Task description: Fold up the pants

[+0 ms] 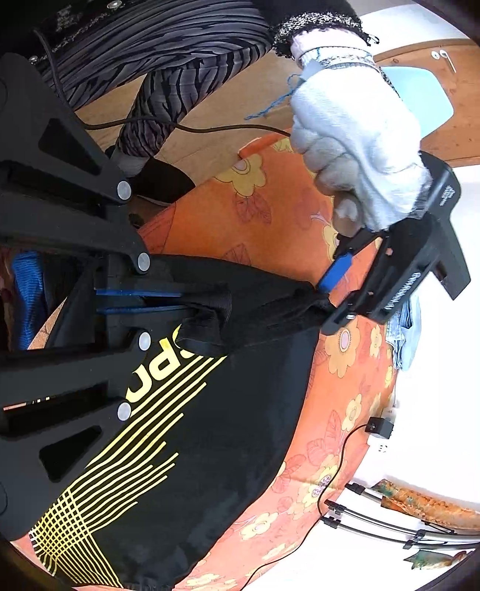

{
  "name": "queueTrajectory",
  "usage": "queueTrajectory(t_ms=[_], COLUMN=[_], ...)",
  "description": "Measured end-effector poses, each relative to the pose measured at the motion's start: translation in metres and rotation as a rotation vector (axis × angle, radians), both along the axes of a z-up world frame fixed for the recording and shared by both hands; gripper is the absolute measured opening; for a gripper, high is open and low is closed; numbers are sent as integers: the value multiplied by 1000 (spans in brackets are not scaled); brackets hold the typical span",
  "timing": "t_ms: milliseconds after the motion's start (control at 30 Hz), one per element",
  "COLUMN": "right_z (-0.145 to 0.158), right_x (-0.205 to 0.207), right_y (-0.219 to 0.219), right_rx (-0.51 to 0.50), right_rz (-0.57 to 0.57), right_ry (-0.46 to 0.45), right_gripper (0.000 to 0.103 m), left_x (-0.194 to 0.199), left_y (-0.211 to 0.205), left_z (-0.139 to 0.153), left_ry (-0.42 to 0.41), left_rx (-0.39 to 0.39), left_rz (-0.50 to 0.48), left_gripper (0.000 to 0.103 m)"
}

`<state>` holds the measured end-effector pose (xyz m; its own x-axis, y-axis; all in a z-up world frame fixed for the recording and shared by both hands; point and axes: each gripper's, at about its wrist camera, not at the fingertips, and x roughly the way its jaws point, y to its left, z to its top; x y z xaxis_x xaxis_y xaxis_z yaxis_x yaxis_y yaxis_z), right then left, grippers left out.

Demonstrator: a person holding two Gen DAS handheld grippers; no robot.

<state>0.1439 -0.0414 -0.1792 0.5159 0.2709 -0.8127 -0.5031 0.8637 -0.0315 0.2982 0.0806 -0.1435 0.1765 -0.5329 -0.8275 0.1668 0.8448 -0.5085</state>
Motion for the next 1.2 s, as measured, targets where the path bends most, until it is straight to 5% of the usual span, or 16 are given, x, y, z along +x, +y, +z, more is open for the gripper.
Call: queueTrajectory(t_ms=[100, 167, 567, 867, 1200], right_z=[2, 4, 44, 78, 86], right_x=[-1, -2, -18, -35, -57], right_y=[-2, -4, -35, -100, -189], right_rx=[7, 16, 113, 176, 207], right_rz=[-6, -12, -73, -214, -428], right_ry=[-5, -9, -85, -154, -179], right_gripper=[4, 4, 4, 4, 4], left_x=[1, -1, -3, 9, 17], left_y=[2, 3, -34, -124, -242], left_z=[-1, 0, 54, 97, 98], left_ry=[2, -10, -123, -202, -201], left_rx=[7, 21, -51, -78, -89], left_rz=[8, 13, -11, -122, -267], left_gripper=[10, 8, 7, 7, 7])
